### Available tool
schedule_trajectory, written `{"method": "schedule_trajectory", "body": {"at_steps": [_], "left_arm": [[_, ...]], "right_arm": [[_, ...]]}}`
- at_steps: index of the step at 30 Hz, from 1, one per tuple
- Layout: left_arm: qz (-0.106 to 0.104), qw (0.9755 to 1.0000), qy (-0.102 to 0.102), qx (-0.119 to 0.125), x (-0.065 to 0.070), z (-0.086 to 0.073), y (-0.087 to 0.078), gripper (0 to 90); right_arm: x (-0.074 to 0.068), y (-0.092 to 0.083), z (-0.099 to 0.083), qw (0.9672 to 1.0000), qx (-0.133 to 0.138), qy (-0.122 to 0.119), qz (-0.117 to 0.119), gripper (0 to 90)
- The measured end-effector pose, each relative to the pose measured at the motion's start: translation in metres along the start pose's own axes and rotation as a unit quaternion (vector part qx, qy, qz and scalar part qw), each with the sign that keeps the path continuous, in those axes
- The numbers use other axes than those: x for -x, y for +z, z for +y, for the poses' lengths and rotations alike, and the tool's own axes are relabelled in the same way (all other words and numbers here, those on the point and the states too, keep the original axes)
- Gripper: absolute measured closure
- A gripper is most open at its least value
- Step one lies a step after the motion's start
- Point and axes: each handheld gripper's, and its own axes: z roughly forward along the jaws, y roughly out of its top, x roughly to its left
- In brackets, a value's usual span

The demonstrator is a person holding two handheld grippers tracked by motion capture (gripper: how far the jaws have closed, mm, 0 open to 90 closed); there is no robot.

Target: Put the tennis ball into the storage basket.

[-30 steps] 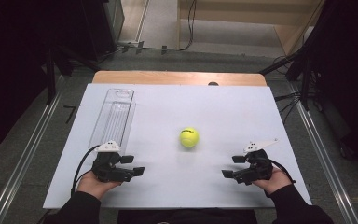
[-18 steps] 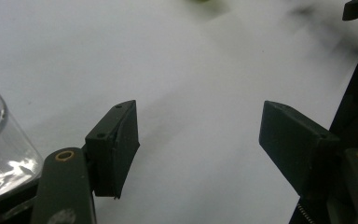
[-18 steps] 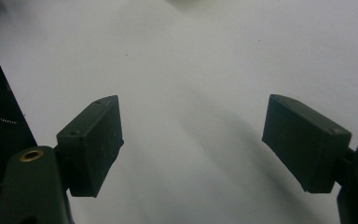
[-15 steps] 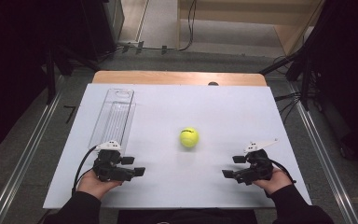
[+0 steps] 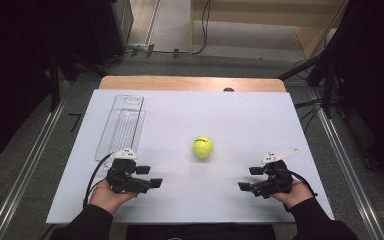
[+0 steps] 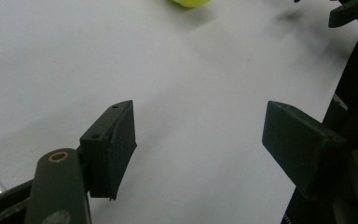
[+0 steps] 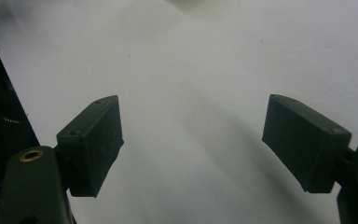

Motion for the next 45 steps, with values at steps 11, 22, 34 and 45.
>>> {"method": "schedule_trajectory", "body": {"at_steps": [11, 22, 34, 45], "left_arm": [[-0.009, 0.9999, 0.01, 0.011, 0.004, 0.008, 0.003, 22.7], [-0.027, 0.9985, 0.026, 0.041, 0.014, 0.019, 0.008, 0.1], [-0.029, 0.9988, 0.032, 0.025, 0.015, 0.03, 0.02, 0.1], [-0.041, 0.9981, 0.036, 0.028, 0.018, 0.042, 0.026, 0.0]], "right_arm": [[-0.001, -0.001, 0.0, 1.0, 0.003, 0.001, -0.004, 18.0], [-0.001, -0.002, 0.0, 1.0, 0.006, -0.003, -0.005, 18.0], [-0.002, -0.003, 0.0, 0.9999, 0.008, -0.002, -0.006, 18.0], [-0.002, -0.004, 0.0, 0.9999, 0.009, -0.003, -0.008, 18.0]]}}
